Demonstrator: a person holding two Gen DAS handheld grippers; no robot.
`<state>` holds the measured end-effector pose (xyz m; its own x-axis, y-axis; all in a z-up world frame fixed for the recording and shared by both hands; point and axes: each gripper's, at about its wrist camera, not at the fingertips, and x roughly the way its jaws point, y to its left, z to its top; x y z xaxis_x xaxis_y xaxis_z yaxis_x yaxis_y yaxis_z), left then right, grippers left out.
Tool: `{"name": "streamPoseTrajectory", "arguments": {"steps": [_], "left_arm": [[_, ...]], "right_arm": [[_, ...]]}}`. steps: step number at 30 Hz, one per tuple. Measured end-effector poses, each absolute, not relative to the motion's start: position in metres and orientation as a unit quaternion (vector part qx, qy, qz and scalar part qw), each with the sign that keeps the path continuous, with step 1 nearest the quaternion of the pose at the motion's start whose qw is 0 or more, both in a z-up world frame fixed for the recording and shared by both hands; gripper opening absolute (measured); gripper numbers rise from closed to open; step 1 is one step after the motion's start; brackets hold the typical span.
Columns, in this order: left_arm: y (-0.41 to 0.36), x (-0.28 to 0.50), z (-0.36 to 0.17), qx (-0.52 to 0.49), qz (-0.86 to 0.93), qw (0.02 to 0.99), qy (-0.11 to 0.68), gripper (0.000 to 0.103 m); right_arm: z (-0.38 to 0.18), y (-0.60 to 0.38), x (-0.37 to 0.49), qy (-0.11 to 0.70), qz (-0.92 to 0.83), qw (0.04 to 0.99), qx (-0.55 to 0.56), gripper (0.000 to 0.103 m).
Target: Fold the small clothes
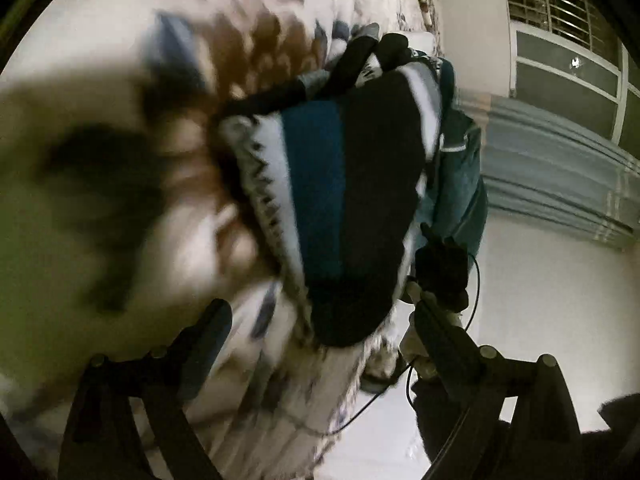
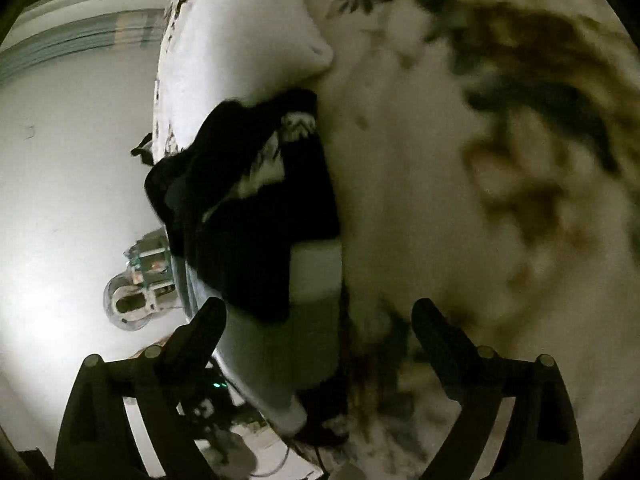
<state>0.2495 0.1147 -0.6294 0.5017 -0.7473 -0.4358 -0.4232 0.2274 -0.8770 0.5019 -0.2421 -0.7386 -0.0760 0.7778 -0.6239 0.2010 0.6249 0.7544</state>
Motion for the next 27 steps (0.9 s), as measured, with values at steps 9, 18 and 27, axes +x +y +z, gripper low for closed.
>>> {"name": "streamPoseTrajectory", "arguments": {"steps": [9,18,27], "left_arm": [[0.108,0.292,-0.626,-0.613,-0.026,0.684,0.395,0.043],[0.130,0.339,-0.582,-0.579,-0.069,0.693,0.424,0.028],[0.147,0.387,-0.579,-0.422,-0.154,0.683,0.576,0.056]], "right_arm": [[-0.761,-0.201,0.545,0.666,0.322,0.581,0.340,0.102],[-0.738,-0.225,0.498,0.627,0.270,0.623,0.382,0.022],[-0.703,-0.226,0.282,0.616,0.087,0.643,0.446,0.022]]}}
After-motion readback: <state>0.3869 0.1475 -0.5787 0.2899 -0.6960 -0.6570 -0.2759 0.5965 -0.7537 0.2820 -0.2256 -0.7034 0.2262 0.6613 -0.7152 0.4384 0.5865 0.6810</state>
